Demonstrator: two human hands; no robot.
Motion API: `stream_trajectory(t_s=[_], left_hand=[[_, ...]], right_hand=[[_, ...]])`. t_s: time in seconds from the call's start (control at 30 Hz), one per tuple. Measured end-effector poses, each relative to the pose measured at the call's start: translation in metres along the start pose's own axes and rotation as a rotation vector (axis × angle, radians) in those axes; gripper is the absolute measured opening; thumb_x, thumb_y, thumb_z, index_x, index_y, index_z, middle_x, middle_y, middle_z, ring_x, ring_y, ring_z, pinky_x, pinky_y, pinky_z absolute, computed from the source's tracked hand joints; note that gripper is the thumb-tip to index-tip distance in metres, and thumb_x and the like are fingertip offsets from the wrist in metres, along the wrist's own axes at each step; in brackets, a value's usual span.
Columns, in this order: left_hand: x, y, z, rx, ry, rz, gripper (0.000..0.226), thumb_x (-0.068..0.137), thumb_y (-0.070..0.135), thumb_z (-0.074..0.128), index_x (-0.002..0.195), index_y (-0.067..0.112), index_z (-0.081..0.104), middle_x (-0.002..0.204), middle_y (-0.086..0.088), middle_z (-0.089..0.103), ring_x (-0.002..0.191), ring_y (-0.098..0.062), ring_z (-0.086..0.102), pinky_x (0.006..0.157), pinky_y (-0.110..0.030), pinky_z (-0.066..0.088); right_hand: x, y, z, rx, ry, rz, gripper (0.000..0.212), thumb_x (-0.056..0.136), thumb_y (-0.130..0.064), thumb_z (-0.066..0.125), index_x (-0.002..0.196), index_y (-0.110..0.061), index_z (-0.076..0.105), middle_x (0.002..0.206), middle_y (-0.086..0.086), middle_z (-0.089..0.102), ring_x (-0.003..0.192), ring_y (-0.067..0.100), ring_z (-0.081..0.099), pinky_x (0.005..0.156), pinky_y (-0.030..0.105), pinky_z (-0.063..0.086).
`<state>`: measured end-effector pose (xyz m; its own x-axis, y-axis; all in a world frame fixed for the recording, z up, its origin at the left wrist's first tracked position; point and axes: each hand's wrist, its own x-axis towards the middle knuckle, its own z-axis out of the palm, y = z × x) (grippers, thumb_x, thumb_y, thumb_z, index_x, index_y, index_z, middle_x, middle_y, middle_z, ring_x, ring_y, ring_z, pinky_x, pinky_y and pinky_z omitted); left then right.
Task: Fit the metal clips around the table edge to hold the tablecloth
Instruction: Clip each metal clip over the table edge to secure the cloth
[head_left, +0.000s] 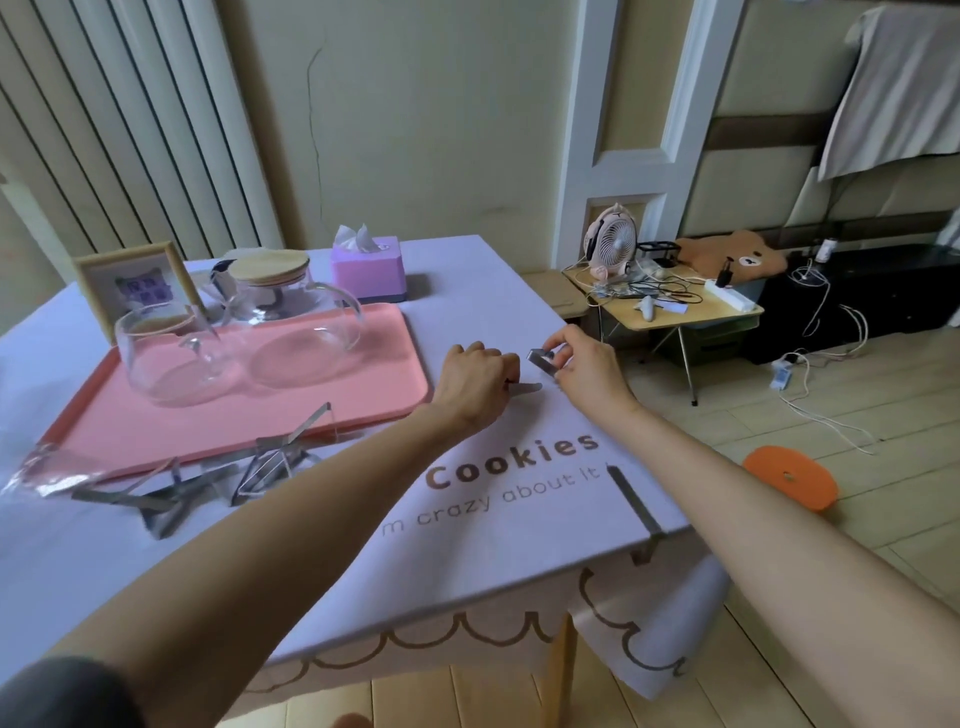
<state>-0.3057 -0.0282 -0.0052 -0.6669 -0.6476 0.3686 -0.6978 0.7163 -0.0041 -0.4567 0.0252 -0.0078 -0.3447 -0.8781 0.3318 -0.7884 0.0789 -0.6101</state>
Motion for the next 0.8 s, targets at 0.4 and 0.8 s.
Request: stream_trajectory(t_s=[0.4,0.8], left_hand=[[0.066,-0.002,0.015,-0.413,-0.106,-0.354,0.029,0.088,0.014,0.054,0.116,0.006,0.049,0.117,-0.015,0.052,0.108,-0.034,0.049,0.08,-0.039,0.04],[0.035,0.031,-0.042,-0.519,-0.149,-0.817,0.034,0.087,0.013,0.058,0.12,0.008,0.051,0.126,-0.01,0.048,0.11,-0.027,0.053,0.087,-0.042,0.047]], right_hand=[[0.063,0.021,-0.02,0.081,-0.449,0.01,0.055,0.085,0.001,0.053,0.137,-0.012,0.041,0.138,0.007,0.05,0.126,0.026,0.048,0.103,0.03,0.038],[0.037,0.024,-0.13,0.147,-0.743,0.126,0.034,0.09,-0.01,0.051,0.119,-0.024,0.06,0.122,-0.006,0.059,0.104,0.012,0.058,0.091,0.026,0.045]])
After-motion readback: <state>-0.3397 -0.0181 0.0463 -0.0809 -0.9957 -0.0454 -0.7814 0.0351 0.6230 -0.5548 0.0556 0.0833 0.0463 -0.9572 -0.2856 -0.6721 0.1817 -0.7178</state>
